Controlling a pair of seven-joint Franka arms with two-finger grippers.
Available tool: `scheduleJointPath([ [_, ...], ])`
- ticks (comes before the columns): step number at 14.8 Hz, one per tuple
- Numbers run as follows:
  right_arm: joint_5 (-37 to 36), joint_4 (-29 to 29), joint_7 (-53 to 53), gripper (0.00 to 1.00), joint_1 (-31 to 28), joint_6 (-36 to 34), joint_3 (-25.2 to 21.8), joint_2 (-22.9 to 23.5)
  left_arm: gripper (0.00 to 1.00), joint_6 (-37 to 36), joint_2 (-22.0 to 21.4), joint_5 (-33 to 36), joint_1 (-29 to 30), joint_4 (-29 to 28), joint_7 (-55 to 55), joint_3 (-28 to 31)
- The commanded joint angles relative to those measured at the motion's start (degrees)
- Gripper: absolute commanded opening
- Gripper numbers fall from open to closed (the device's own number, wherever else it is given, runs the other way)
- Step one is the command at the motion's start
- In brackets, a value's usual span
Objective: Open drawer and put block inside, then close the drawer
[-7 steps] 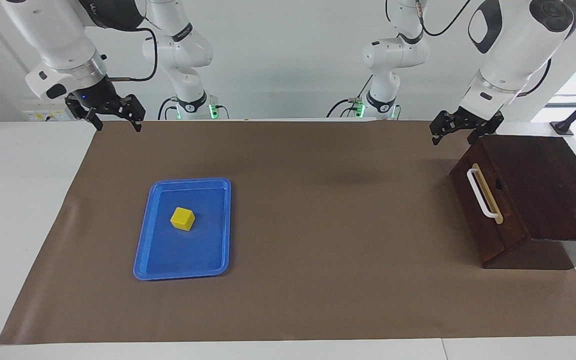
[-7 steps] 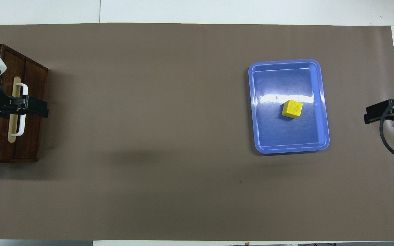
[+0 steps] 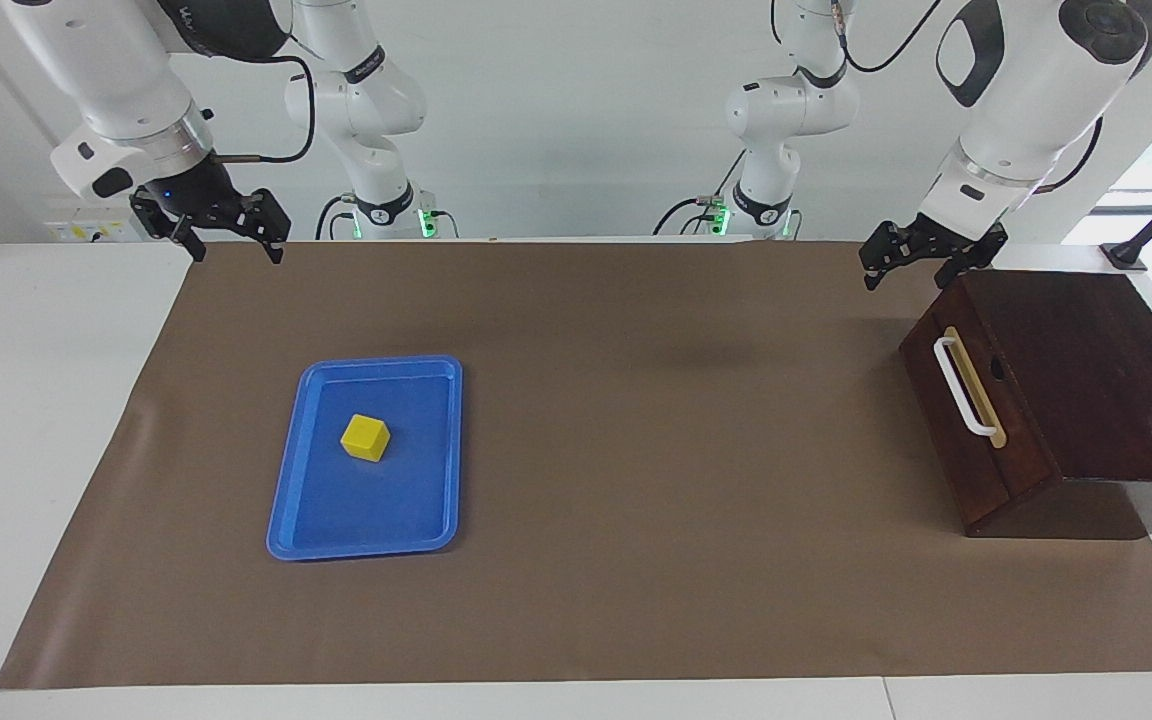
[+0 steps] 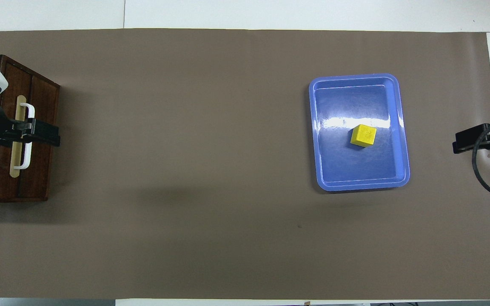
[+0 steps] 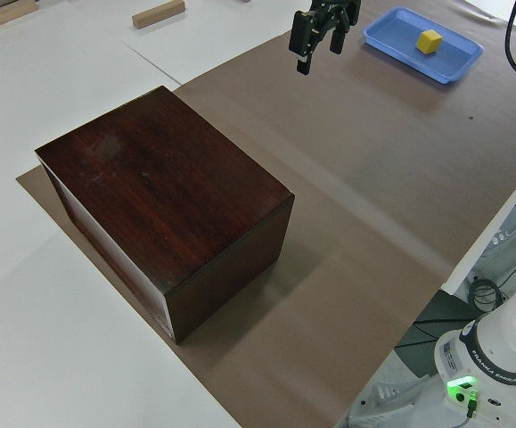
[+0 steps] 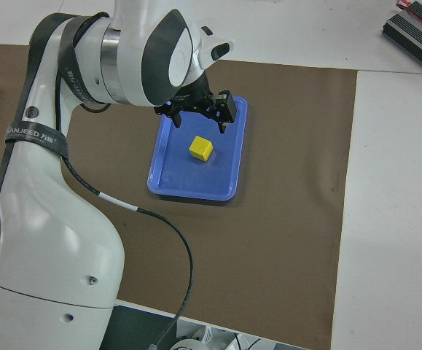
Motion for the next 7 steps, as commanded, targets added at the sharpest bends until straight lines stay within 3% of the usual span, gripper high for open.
scheduleJointPath([
  [1,-1.0,-0.6,-2.2,1.0,0.1,0.5,0.1,-0.7,1.0,0.1,-1.0,-0.6,0.8,-0.7,1.1,-0.1],
  [4,-0.9,-2.6,-12.1,1.0,-0.8,3.0,0.1,-1.4,1.0,0.1,-1.0,-0.7,0.8,-0.7,1.0,-0.1],
  [7,0.0,-9.5,-24.4,1.0,-2.4,9.5,-0.1,-4.3,1.0,-0.6,-1.2,-0.7,0.3,-0.8,1.1,-0.2],
])
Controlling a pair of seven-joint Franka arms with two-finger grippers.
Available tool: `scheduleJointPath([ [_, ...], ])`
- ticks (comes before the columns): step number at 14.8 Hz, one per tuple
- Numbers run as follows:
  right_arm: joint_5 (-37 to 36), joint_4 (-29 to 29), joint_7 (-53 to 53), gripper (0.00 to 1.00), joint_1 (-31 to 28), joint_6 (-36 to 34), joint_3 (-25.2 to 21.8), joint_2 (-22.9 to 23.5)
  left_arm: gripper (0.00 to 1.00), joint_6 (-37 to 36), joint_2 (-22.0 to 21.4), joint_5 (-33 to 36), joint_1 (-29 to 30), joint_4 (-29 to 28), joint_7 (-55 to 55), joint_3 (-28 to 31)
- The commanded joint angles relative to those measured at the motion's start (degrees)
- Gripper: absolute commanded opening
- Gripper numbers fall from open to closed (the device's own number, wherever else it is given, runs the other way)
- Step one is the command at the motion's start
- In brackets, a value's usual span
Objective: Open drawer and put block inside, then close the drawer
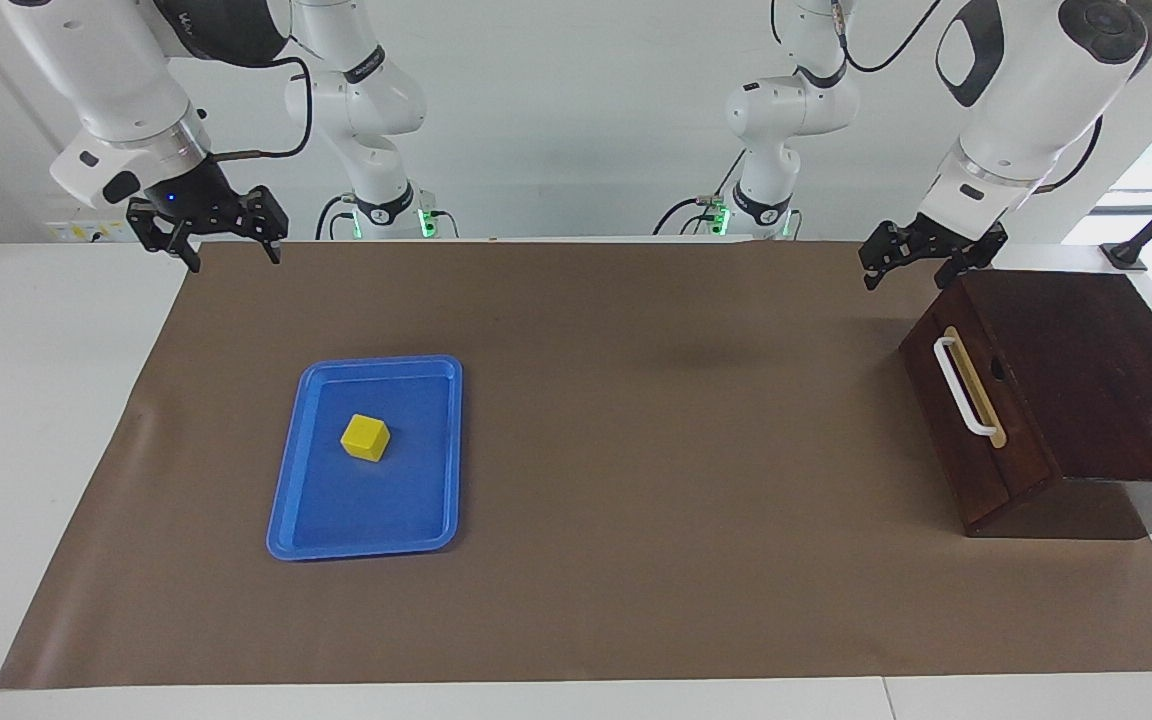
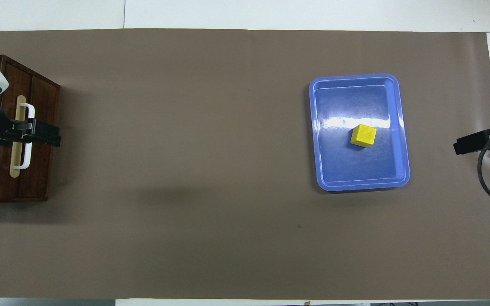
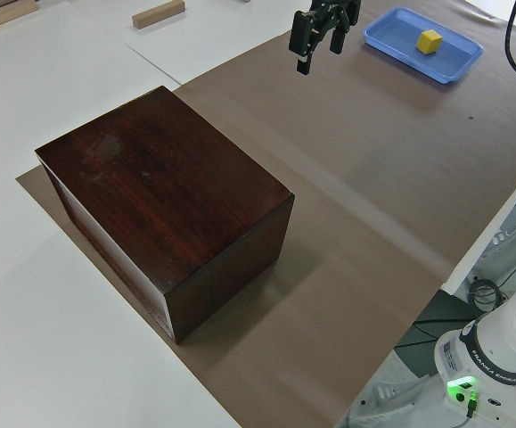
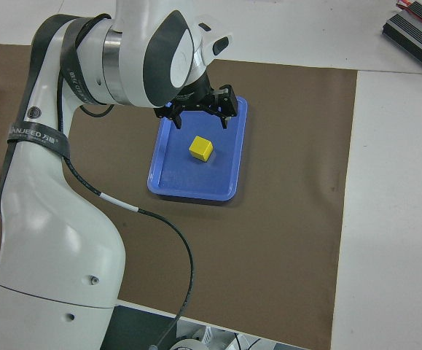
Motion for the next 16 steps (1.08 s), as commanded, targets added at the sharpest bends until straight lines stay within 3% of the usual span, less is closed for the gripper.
scheduleJointPath([
  [1,0.3,-9.1,-10.9,1.0,-1.8,7.2,0.2,-4.6,1.0,-0.1,-1.2,-0.7,0.4,-0.8,1.0,-0.1],
  [5,3.6,-15.0,-26.2,1.0,-3.2,14.4,0.2,-5.6,1.0,-1.5,-1.4,-0.7,0.8,-1.0,0.8,0.1],
  [10,9.2,-22.2,-47.2,1.0,-3.1,23.1,0.2,-7.1,1.0,1.9,-1.2,2.8,3.9,-1.5,0.9,0.4],
  [16,28.2,-23.9,-72.3,1.0,-5.9,28.8,0.1,0.8,1.0,12.3,-1.7,13.2,1.4,-9.5,0.7,0.0],
])
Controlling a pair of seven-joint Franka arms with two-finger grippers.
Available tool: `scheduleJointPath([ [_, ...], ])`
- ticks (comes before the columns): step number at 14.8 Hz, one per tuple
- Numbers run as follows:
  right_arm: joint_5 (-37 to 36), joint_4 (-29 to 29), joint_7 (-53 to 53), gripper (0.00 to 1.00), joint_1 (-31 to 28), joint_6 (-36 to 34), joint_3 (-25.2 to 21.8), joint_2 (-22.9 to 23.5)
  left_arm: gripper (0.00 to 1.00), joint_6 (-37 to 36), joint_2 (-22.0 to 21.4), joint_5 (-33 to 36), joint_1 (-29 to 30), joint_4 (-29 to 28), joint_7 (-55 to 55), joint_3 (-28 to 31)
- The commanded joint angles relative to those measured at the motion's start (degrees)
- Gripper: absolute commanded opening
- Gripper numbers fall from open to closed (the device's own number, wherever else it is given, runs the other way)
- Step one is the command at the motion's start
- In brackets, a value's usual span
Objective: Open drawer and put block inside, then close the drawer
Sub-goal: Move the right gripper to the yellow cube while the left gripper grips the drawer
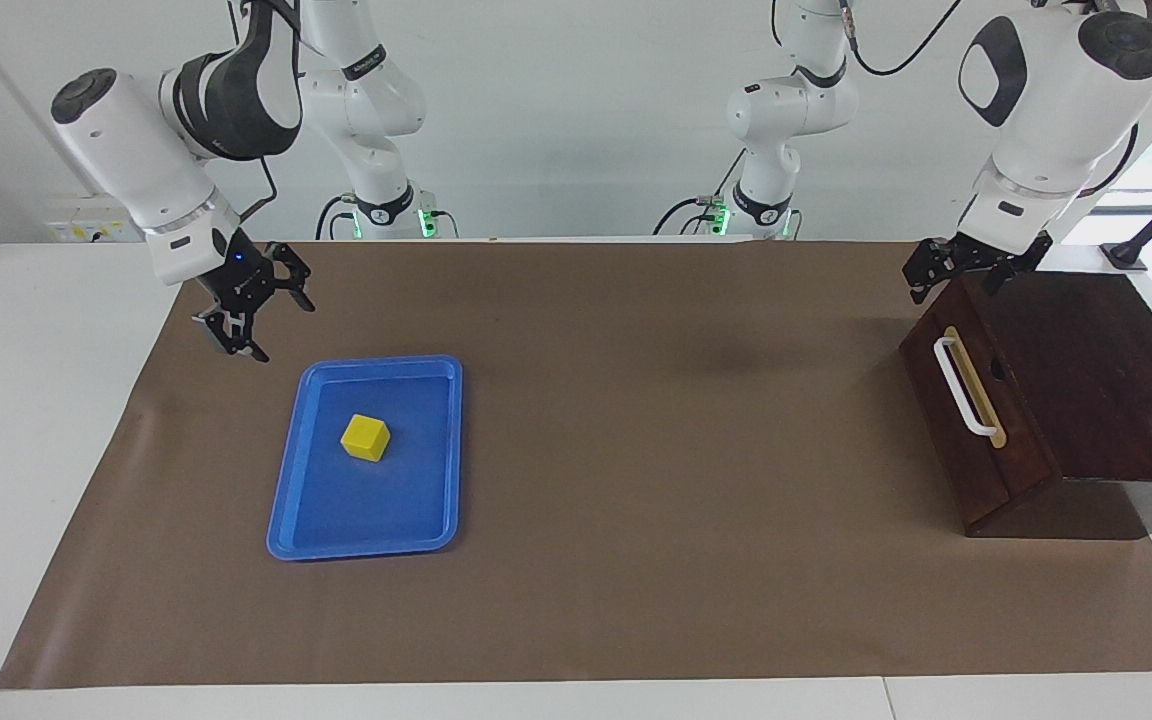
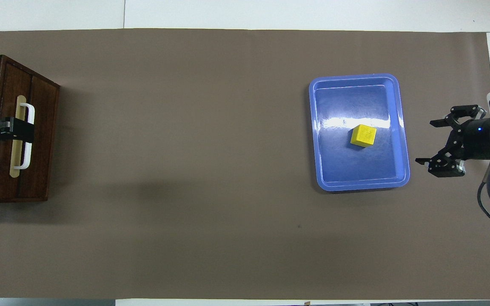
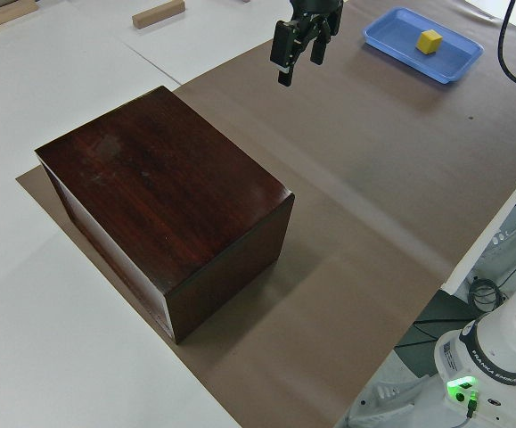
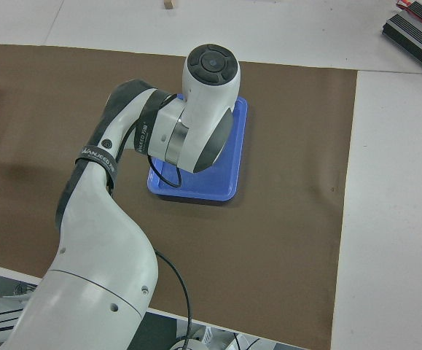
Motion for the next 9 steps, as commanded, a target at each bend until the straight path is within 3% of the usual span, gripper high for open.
scheduleJointPath([
  [1,8.1,-0.5,-9.0,1.0,-2.5,1.4,0.4,3.2,1.0,5.4,-1.1,7.1,-2.1,-4.9,0.2,-0.1],
  [4,19.3,-2.5,-19.7,1.0,-3.4,4.0,0.4,6.9,1.0,10.8,-1.0,10.4,-2.2,-8.9,0.3,-0.1],
  [9,26.5,-6.3,-25.0,1.0,-1.1,11.9,0.4,8.0,1.0,15.2,2.1,12.0,-4.8,-11.8,-10.8,-0.1],
])
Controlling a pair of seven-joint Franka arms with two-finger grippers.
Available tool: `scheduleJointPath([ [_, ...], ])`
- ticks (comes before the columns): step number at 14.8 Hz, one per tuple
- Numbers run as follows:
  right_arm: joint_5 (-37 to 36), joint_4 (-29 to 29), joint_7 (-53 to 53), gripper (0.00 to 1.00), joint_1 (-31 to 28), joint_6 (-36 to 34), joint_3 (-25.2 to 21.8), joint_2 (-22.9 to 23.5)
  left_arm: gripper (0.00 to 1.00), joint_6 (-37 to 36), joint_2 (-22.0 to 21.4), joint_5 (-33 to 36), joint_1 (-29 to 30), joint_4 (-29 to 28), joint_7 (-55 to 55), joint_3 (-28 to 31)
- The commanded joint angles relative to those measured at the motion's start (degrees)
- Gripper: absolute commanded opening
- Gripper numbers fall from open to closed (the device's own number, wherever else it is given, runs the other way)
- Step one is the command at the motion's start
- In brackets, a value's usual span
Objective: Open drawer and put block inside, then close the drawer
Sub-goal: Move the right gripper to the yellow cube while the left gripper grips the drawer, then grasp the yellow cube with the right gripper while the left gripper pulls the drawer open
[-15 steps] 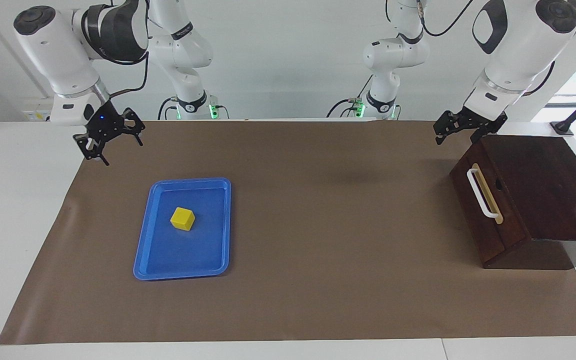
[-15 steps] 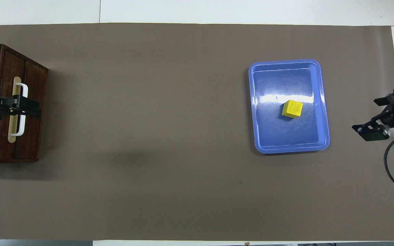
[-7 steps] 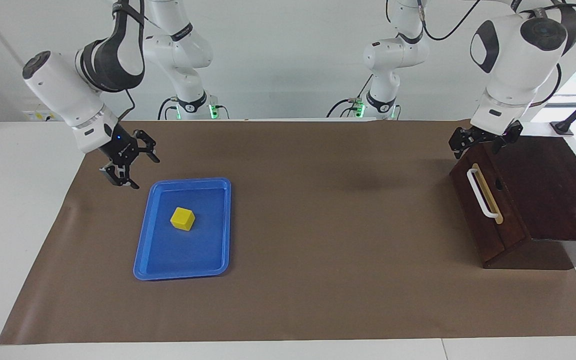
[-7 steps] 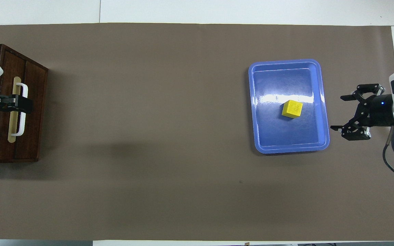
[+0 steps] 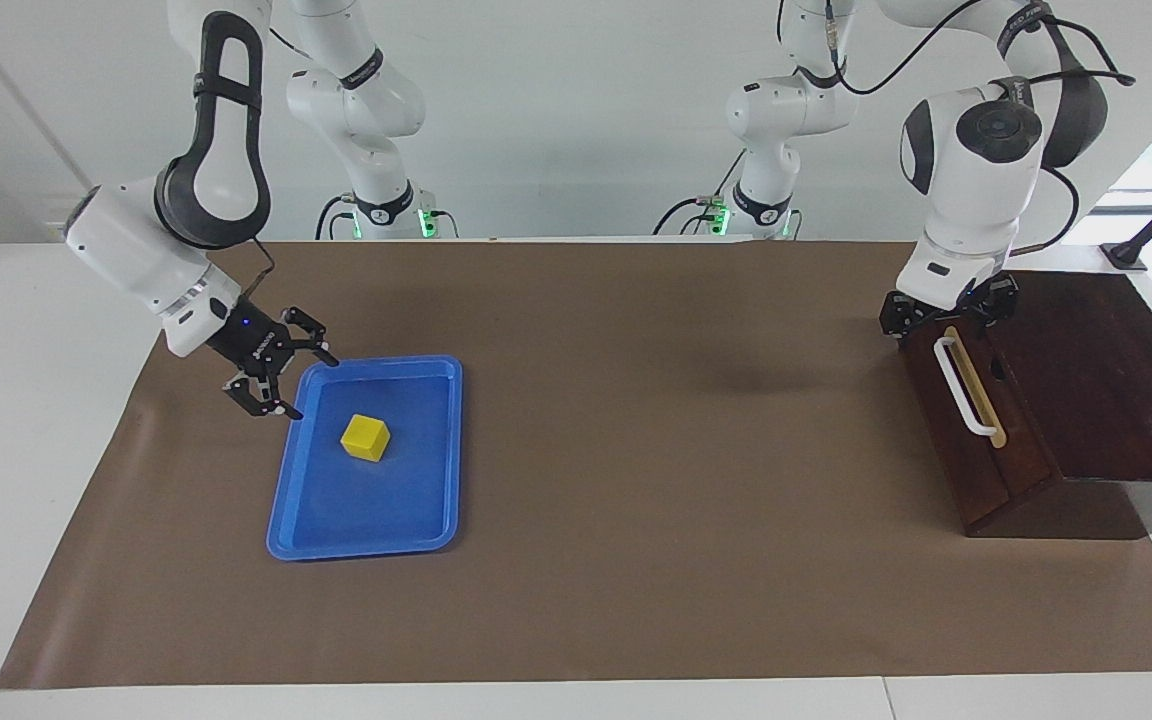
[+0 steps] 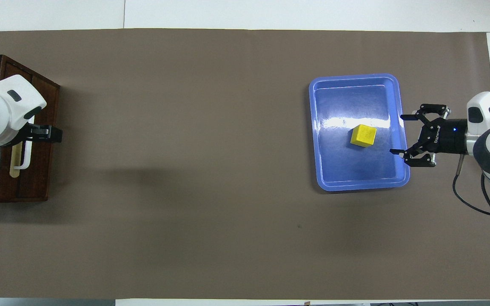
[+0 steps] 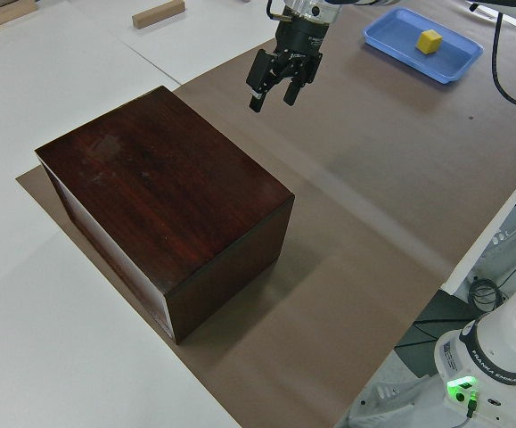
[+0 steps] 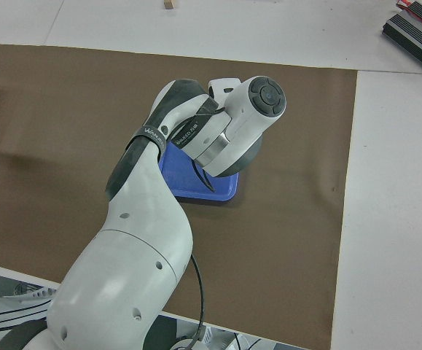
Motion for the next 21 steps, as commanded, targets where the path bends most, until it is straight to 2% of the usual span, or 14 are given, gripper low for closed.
scheduleJointPath([
  [1,5.2,-2.3,-2.9,1.0,0.8,2.8,0.3,0.2,1.0,2.7,2.0,4.5,-3.1,-1.2,-5.5,0.5],
  [4,11.0,-2.3,-10.0,1.0,0.8,4.2,0.3,4.3,1.0,6.5,3.8,6.2,-2.4,-1.8,-5.4,0.6],
  [7,14.9,-1.6,-16.7,1.0,0.1,4.6,0.3,9.1,1.0,9.4,5.6,11.6,-1.9,-2.0,-5.1,0.6],
  [9,16.6,-1.3,-16.8,1.0,0.4,4.6,0.3,9.6,1.0,11.5,5.5,11.9,0.1,-3.5,-5.1,0.6],
  [15,19.1,-1.3,-20.9,1.0,0.8,5.7,0.5,11.0,1.0,13.1,5.1,11.9,1.0,-5.5,-5.3,0.5],
  [21,21.2,-0.6,-24.1,1.0,2.1,7.0,0.7,11.3,1.0,18.7,5.7,11.9,3.4,-7.2,-5.2,0.6],
])
